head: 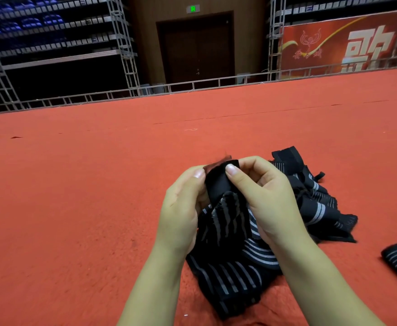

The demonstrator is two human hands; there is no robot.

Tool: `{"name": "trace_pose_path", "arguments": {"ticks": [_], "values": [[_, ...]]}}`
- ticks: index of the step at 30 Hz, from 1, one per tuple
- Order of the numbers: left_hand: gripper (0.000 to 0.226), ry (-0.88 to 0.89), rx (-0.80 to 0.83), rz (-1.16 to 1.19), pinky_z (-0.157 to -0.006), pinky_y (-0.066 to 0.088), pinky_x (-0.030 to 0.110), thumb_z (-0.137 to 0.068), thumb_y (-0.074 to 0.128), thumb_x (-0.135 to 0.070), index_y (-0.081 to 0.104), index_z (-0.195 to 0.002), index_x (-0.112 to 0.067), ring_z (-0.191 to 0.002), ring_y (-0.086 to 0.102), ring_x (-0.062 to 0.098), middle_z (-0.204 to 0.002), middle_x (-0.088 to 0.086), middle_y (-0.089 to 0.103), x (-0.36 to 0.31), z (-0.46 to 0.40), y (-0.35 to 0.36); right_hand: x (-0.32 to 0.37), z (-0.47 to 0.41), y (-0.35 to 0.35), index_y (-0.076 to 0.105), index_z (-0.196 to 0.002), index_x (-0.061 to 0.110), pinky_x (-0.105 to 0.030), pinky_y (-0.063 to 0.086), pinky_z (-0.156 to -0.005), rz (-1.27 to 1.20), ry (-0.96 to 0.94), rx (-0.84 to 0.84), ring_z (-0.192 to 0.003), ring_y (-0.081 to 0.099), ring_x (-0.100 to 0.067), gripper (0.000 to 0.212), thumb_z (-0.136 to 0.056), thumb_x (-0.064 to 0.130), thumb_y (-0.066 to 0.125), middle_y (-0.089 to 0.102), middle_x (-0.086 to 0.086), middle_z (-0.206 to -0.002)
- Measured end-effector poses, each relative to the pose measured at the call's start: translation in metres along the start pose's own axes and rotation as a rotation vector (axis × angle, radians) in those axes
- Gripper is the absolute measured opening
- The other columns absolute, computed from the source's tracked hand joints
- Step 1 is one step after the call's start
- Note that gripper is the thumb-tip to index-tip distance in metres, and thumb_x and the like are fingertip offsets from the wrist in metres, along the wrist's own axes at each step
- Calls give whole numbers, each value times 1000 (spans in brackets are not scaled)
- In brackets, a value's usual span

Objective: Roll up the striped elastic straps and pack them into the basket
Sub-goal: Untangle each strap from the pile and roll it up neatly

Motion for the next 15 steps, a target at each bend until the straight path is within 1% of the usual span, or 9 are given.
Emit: {"name": "trace_pose_path", "arguments": {"ticks": [2, 3, 5, 7, 8, 10, 12, 14, 15], "values": [[23, 34, -13, -69, -69, 52, 22, -84, 61, -34, 75, -92, -19, -81, 66, 12, -85, -2, 73, -1, 0, -2, 1, 0, 1, 65, -80, 13, -26, 52, -73, -3, -8, -2, -75, 61, -12, 9, -89, 10, 66, 66, 2, -77], [18, 46, -23, -105, -71, 52, 22, -81, 66, -35, 76, -91, -24, -82, 67, 12, -87, -3, 74, -1, 1, -3, 1, 0, 1, 64, -80, 13, -23, 51, -72, -10, -11, -3, -74, 60, -10, 9, -88, 9, 66, 66, 4, -76], [11, 54, -56, -111, -71, 53, 22, -81, 69, -25, 77, -87, -28, -81, 69, 10, -86, -3, 75, 0, 1, -6, 1, 0, 2, 63, -81, 13, -19, 50, -70, -24, -15, 3, -73, 59, -8, 9, -89, 9, 65, 65, 5, -75], [15, 52, -82, -88, -70, 53, 22, -81, 64, -20, 77, -84, -26, -78, 69, 10, -82, -3, 75, 1, 2, -9, 0, 0, 4, 63, -81, 14, -21, 50, -72, -29, -16, 18, -75, 59, -10, 10, -89, 9, 64, 64, 4, -76], [14, 52, -88, -79, -69, 53, 22, -81, 65, -19, 77, -82, -26, -76, 68, 10, -81, -2, 74, 2, 2, -10, -1, 0, 4, 63, -80, 15, -22, 50, -72, -29, -16, 22, -75, 59, -10, 10, -89, 10, 64, 64, 4, -76], [7, 38, -101, -59, -69, 54, 24, -81, 74, -19, 77, -79, -25, -75, 68, 12, -79, -1, 74, 3, 2, -11, -2, 0, 5, 63, -80, 16, -22, 49, -71, -39, -18, 18, -74, 58, -9, 12, -89, 9, 64, 64, 6, -75], [6, 20, -141, -28, -67, 55, 24, -77, 71, -21, 76, -76, -22, -73, 68, 14, -77, 2, 74, 5, 2, -13, -1, 1, 7, 62, -79, 20, -19, 49, -69, -32, -42, 15, -71, 59, -6, 14, -89, 10, 64, 64, 10, -73], [10, 36, -188, 16, -66, 55, 22, -75, 66, -19, 75, -73, -17, -70, 67, 12, -75, 2, 73, 3, -1, -16, 7, 1, 6, 61, -83, 26, -16, 47, -69, 99, -140, -6, -71, 58, -2, 12, -88, 17, 68, 64, 13, -74], [9, 62, -210, 42, -65, 54, 21, -74, 65, -18, 74, -73, -15, -69, 67, 11, -75, 1, 73, -3, -4, -18, 12, 0, 5, 59, -89, 30, -15, 46, -72, 190, -189, -20, -75, 60, 0, 12, -86, 26, 70, 65, 16, -79]]}}
Point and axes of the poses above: each hand's wrist, its own z-axis away from the middle knuckle, its own y-axis out of the palm, x = y × z, the point moved 10 cm from there along -z, towards the middle knuckle
